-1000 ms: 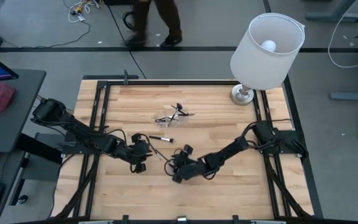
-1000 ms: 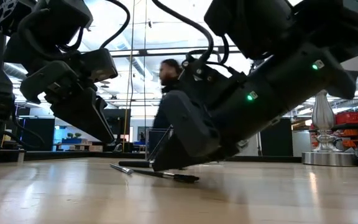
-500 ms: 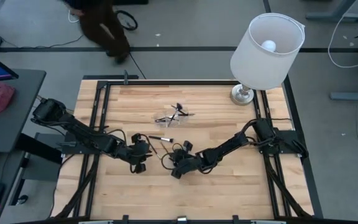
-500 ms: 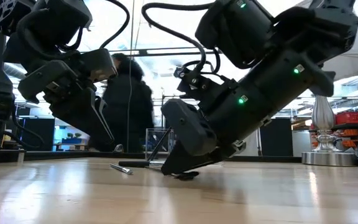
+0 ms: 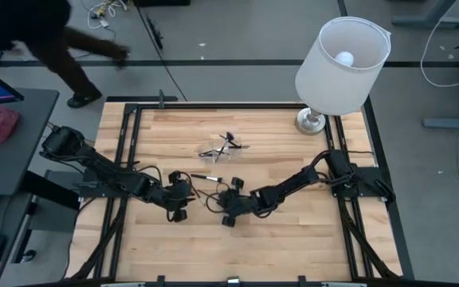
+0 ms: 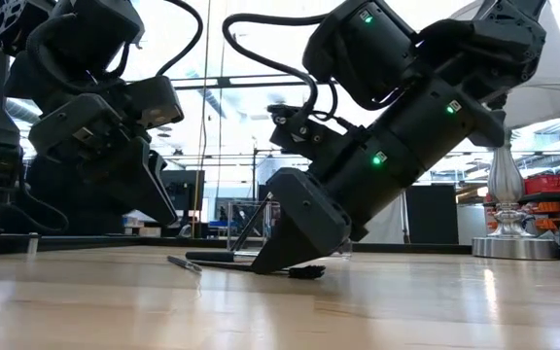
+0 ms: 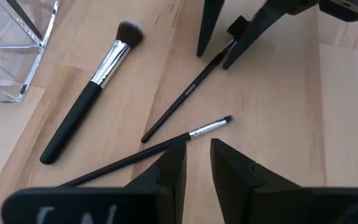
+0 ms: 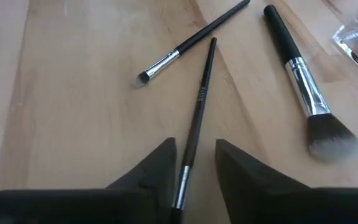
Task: Put items in baskets/containers
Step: Put the black eyebrow brush into the transparent organizer, then put the black eyeshadow brush into the transparent organizer
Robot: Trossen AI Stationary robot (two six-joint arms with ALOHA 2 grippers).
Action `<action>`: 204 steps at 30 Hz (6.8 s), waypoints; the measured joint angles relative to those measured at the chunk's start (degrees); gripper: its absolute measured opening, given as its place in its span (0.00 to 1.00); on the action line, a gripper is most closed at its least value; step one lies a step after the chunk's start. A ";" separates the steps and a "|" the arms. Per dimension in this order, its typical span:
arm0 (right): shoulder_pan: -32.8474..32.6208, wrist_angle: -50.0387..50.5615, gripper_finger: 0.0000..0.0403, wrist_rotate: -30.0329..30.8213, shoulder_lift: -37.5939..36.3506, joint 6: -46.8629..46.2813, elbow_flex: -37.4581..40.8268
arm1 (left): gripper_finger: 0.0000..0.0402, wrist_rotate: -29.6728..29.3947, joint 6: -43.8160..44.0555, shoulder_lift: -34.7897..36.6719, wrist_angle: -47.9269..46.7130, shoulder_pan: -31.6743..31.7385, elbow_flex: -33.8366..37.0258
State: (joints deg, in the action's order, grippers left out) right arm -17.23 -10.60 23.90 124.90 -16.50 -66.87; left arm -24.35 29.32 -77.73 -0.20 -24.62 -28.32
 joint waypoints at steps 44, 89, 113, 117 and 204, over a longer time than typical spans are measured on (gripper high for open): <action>16.67 27.02 0.01 10.45 -30.08 72.67 0.30 | 0.19 -0.04 -0.11 0.00 -0.04 0.02 0.00; 19.08 15.80 0.03 3.86 -21.77 113.03 0.17 | 0.19 -1.95 -3.42 -0.02 -0.01 0.07 0.01; 17.45 5.46 0.32 8.44 -21.77 112.50 0.17 | 0.19 -1.94 -3.39 -0.02 -0.03 0.07 0.00; 14.24 0.53 0.32 18.19 -21.77 98.65 0.17 | 0.19 -0.42 -3.21 -0.02 -0.07 -0.02 0.00; 3.87 -20.46 0.42 3.54 6.91 0.41 -6.36 | 0.04 28.76 -32.46 -10.42 -10.78 21.94 -4.32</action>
State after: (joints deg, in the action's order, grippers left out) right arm -13.37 -31.06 27.44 131.81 -16.08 -73.23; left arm 4.40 -3.14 -88.16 -10.98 -2.68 -32.64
